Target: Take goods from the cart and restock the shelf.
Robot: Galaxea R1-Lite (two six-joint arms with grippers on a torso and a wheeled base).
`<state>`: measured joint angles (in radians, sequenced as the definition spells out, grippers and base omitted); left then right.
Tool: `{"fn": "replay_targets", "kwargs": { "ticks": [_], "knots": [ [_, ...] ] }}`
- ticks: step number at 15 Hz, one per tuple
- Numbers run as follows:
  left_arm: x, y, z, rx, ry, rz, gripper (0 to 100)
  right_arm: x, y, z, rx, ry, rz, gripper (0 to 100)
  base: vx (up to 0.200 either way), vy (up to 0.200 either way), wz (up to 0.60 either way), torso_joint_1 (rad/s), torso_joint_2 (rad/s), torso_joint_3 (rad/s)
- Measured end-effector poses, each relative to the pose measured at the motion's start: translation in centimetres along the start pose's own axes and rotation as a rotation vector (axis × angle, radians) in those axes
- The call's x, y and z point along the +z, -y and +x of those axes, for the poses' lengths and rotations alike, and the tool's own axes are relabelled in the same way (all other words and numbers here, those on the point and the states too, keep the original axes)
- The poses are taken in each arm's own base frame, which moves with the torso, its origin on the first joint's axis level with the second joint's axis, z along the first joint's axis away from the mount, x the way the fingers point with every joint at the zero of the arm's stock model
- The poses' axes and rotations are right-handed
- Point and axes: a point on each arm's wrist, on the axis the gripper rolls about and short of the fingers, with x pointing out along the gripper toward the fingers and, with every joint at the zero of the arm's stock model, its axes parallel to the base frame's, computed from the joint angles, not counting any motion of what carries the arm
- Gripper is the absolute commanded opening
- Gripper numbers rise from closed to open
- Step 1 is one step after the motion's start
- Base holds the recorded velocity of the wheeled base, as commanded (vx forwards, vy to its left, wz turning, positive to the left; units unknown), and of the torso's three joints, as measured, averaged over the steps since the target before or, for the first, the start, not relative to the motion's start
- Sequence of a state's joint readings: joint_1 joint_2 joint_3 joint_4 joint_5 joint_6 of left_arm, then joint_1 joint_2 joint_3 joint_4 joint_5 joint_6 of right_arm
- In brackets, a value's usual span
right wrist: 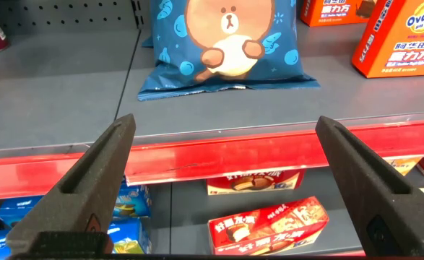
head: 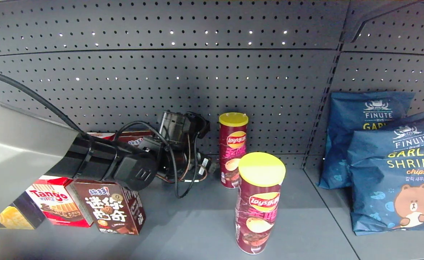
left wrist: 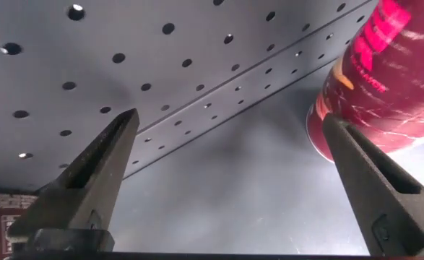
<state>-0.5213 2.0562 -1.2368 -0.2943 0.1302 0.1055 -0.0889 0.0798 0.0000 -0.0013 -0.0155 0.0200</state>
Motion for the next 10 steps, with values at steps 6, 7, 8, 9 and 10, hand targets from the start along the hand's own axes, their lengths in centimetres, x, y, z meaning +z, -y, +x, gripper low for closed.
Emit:
{"fn": "replay_targets", "kwargs": {
  "ticks": [6,7,8,9,10],
  "knots": [
    [-0.06,0.57,0.74,-0.012,-0.003,0.007,100,0.0,0.0,0.0,0.0,0.0,0.0,100,0.0,0.0,0.0,0.0,0.0,0.0],
    [-0.12,0.59,0.83,-0.012,-0.005,0.007,100,0.0,0.0,0.0,0.0,0.0,0.0,100,0.0,0.0,0.0,0.0,0.0,0.0],
    [-0.16,0.65,0.92,-0.012,-0.006,0.006,100,0.0,0.0,0.0,0.0,0.0,0.0,100,0.0,0.0,0.0,0.0,0.0,0.0],
    [-0.19,0.65,0.97,-0.012,-0.006,0.006,100,0.0,0.0,0.0,0.0,0.0,0.0,100,0.0,0.0,0.0,0.0,0.0,0.0],
    [-0.16,0.65,0.99,-0.012,-0.005,0.006,100,0.0,0.0,0.0,0.0,0.0,0.0,100,0.0,0.0,0.0,0.0,0.0,0.0]
  ]
}}
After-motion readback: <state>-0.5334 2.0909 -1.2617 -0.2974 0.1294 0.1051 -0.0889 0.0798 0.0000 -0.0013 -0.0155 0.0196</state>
